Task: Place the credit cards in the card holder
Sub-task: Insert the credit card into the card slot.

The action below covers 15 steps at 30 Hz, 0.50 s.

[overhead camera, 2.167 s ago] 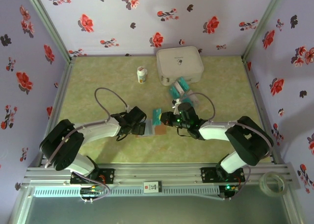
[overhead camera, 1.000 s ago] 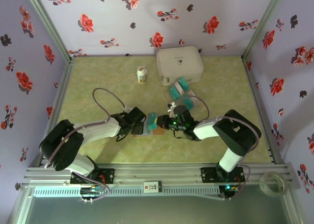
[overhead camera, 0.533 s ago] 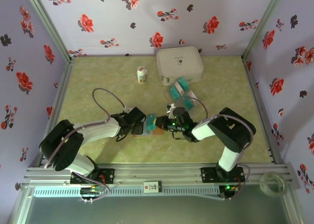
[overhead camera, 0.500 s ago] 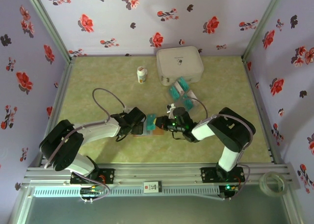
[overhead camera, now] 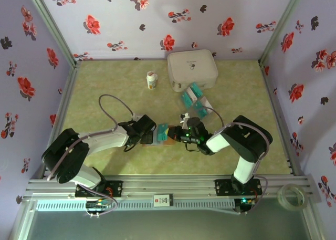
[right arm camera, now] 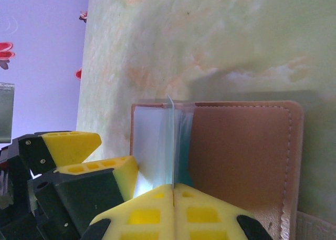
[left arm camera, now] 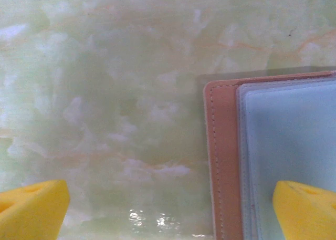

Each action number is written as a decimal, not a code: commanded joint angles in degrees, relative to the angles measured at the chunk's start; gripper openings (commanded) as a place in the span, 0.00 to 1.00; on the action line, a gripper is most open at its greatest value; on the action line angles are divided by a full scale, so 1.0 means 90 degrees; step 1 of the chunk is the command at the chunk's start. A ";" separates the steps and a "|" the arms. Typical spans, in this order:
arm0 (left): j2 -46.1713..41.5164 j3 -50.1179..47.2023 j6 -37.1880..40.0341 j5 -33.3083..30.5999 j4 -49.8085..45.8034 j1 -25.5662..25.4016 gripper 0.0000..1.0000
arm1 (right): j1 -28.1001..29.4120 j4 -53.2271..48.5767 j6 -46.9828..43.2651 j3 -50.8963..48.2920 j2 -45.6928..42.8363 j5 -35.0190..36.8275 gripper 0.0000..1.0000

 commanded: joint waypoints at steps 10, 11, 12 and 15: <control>-0.0553 0.0340 0.0375 -0.0282 -0.0712 -0.0058 1.00 | 0.0062 -0.0385 -0.0184 -0.0052 -0.0469 0.0148 0.00; -0.0550 0.0350 0.0377 -0.0239 -0.0692 -0.0077 1.00 | 0.0055 -0.0416 -0.0205 -0.0062 -0.0457 0.0158 0.00; -0.0552 0.0360 0.0385 -0.0204 -0.0661 -0.0104 1.00 | 0.0059 -0.0431 -0.0220 -0.0064 -0.0450 0.0168 0.00; -0.0499 0.0376 0.0433 -0.0137 -0.0526 -0.0228 1.00 | 0.0059 -0.0448 -0.0233 -0.0101 -0.0408 0.0215 0.00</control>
